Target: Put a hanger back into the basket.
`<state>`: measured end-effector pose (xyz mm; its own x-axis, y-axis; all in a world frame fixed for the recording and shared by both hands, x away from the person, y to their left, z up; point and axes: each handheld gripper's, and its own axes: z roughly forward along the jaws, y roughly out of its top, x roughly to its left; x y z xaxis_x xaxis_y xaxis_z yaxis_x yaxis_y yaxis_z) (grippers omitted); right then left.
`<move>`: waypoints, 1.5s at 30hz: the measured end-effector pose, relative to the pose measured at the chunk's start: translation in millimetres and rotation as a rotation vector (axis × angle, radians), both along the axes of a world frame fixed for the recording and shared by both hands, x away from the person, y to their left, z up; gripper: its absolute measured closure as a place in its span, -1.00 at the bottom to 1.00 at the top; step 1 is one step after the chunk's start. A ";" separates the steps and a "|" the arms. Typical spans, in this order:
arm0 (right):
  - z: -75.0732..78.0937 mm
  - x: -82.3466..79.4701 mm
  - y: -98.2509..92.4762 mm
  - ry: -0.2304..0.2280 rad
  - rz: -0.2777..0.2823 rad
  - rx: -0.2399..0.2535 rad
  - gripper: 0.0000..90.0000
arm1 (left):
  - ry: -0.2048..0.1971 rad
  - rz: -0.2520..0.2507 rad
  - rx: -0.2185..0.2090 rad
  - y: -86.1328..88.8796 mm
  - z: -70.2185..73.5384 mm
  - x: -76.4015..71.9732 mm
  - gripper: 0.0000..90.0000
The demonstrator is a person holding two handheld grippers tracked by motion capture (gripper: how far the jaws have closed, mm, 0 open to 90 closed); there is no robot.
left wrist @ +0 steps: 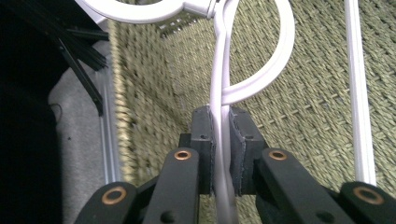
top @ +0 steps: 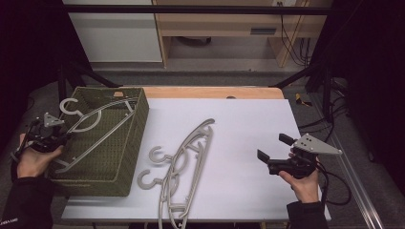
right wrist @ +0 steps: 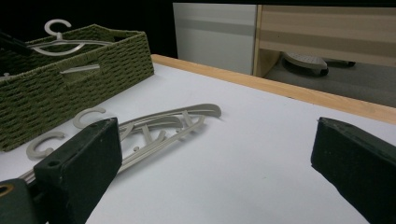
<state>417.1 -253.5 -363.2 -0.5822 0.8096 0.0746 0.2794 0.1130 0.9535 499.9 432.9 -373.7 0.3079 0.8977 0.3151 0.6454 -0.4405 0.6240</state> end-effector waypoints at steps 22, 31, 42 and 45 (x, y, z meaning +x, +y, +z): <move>-0.7 0.1 2.6 0.004 0.005 0.004 -0.95 | -0.197 -0.106 -0.358 -41.3 54.3 -47.5 0.02; 0.2 -1.2 2.0 0.002 0.010 0.006 -0.95 | -0.296 -0.215 -0.506 -80.1 59.5 -71.8 -0.35; -0.6 -1.5 2.3 0.001 0.005 0.004 -0.95 | -0.303 -0.274 -0.526 -129.0 44.7 -85.7 -0.74; -1.8 -1.0 2.7 0.003 0.002 0.004 -0.95 | -0.297 -0.294 -0.499 -143.6 35.6 -86.8 -0.75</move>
